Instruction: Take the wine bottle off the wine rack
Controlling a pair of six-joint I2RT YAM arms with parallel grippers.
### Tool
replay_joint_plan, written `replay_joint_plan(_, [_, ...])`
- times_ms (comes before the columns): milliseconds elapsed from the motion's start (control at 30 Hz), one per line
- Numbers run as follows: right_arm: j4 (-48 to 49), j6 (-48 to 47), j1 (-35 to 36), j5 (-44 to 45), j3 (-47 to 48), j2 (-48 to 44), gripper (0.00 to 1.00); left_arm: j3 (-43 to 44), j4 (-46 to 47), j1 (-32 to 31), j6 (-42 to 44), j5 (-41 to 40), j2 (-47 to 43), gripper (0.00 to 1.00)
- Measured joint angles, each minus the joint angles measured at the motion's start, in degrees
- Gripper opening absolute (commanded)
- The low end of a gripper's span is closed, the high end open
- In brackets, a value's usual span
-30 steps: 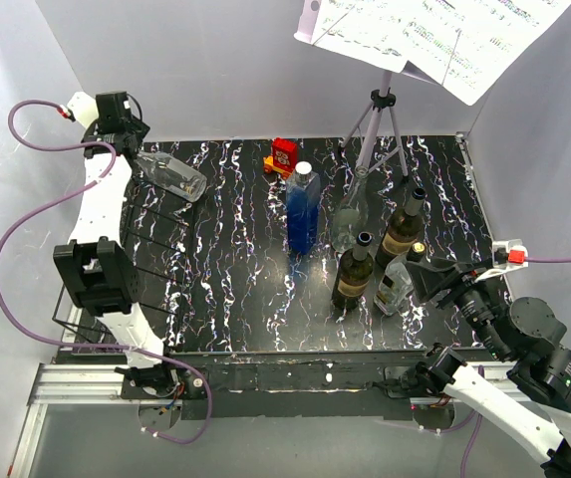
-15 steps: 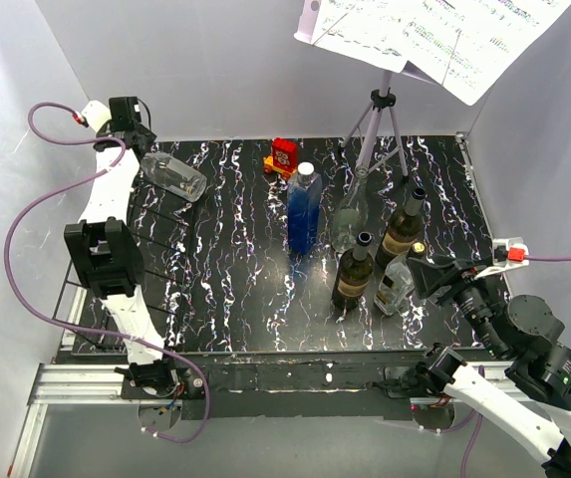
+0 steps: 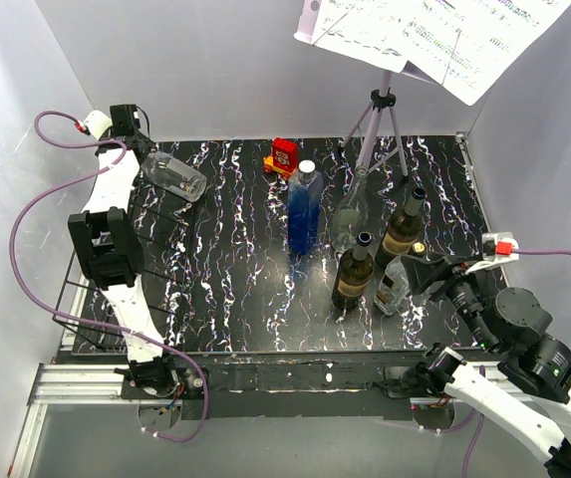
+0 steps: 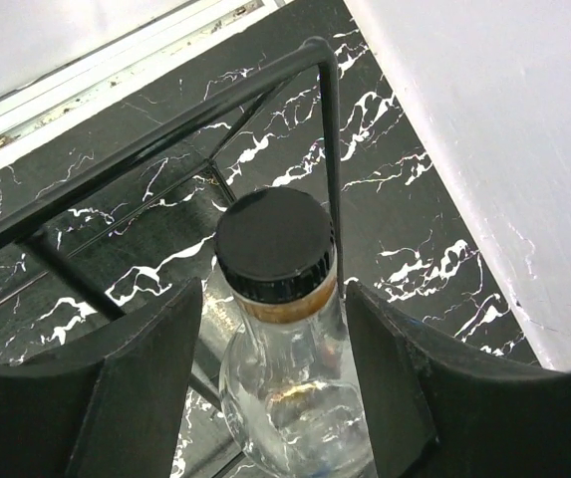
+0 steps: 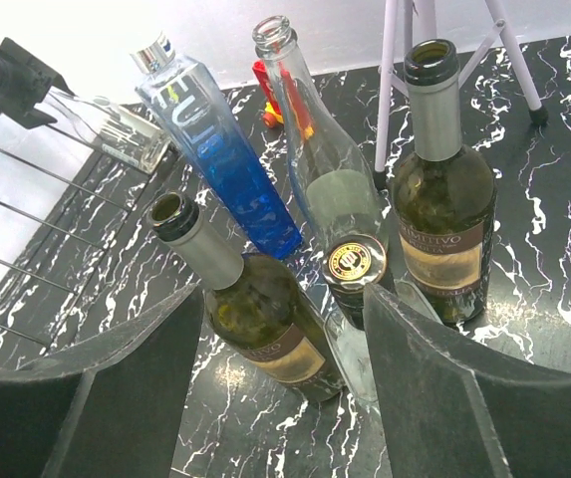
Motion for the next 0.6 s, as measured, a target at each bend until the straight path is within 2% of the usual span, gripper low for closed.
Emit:
replay_joint_plan(100, [0.5, -0.7, 0.0, 0.0, 0.0, 1.9, 0.73, 0.0, 0.9, 0.1, -0.2, 0.6, 0.8, 0.36])
replay_joint_plan(133, [0.6, -0.9, 0.0, 0.0, 0.0, 2.4, 0.73, 0.0, 1.7, 0.1, -0.2, 0.9, 0.9, 0.28])
replay_joint_plan(167, [0.7, -1.0, 0.0, -0.1, 0.0, 2.8, 0.74, 0.0, 2.3, 0.1, -0.1, 1.1, 0.9, 0.14])
replay_joint_plan(233, [0.7, -1.2, 0.0, 0.0, 0.0, 3.3, 0.74, -0.1, 3.8, -0.1, -1.2, 1.7, 0.8, 0.0])
replay_joint_plan(600, [2.1, -1.5, 0.0, -0.5, 0.0, 3.5, 0.74, -4.0, 8.5, -0.2, 1.0, 2.3, -1.2, 0.0])
